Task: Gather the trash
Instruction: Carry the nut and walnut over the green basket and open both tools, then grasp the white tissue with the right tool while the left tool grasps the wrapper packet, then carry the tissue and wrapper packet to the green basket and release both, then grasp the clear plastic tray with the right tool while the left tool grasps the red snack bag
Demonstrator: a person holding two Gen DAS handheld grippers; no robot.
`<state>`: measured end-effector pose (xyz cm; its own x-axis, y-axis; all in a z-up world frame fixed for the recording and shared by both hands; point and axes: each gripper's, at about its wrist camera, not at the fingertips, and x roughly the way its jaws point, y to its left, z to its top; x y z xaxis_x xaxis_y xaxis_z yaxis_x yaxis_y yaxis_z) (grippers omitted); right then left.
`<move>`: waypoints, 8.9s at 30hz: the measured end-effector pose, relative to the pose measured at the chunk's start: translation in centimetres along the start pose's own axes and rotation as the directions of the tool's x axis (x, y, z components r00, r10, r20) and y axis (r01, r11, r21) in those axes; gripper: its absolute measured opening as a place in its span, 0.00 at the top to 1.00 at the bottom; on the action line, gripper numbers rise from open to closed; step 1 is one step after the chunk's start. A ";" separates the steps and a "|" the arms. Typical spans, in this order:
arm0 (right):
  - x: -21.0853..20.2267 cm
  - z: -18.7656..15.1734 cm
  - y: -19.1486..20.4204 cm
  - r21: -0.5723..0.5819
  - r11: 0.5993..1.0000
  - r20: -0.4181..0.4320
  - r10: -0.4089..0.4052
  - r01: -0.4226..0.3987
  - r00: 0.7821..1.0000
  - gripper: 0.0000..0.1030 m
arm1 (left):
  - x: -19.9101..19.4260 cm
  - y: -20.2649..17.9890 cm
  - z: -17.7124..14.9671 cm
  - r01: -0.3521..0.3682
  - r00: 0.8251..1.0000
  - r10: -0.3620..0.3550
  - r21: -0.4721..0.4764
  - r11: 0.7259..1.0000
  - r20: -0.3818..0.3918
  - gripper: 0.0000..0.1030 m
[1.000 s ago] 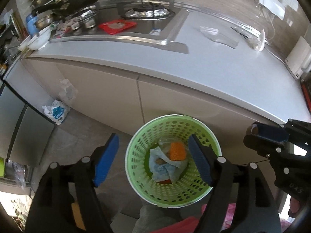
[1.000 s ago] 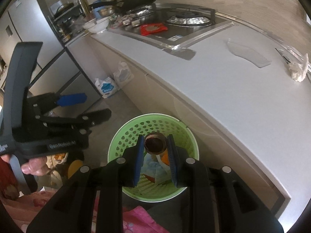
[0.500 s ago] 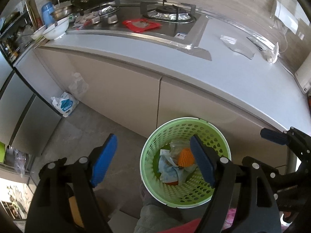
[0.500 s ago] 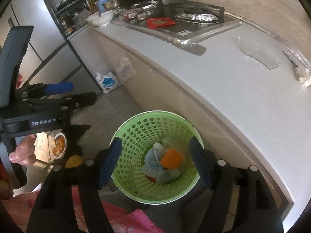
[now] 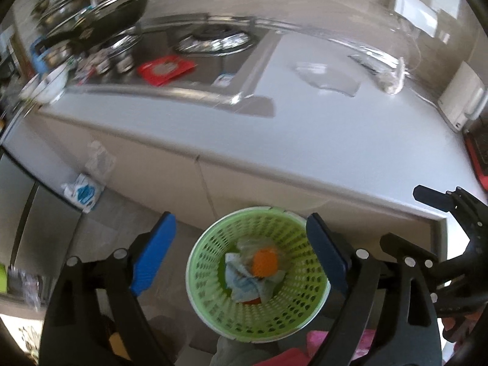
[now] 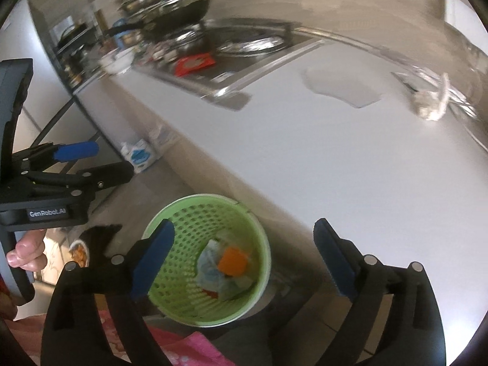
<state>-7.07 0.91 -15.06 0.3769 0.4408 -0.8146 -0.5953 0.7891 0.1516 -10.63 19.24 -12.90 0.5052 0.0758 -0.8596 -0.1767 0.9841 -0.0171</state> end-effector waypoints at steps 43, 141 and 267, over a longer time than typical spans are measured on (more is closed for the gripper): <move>9.4 12.3 -34.1 0.339 0.912 0.109 -0.282 0.231 0.953 0.78 | 20.3 -27.8 33.2 0.076 0.997 -0.076 0.023 0.997 -0.013 0.12; 0.9 -3.0 4.3 -0.021 0.998 -0.056 0.055 -0.056 0.997 0.78 | 4.9 -0.9 -5.4 -0.053 0.995 0.054 0.020 0.998 -0.086 0.96; 14.6 16.2 -13.0 -0.263 0.965 -0.194 -0.025 -0.027 0.981 0.94 | 20.8 13.2 24.5 -0.289 0.956 0.278 -0.422 0.860 -0.087 0.97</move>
<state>17.67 4.06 -19.81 0.2468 0.3294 -0.9114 -0.7708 0.6367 0.0214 18.19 37.76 -18.47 0.3605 0.3326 -0.8715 -0.6538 0.7565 0.0183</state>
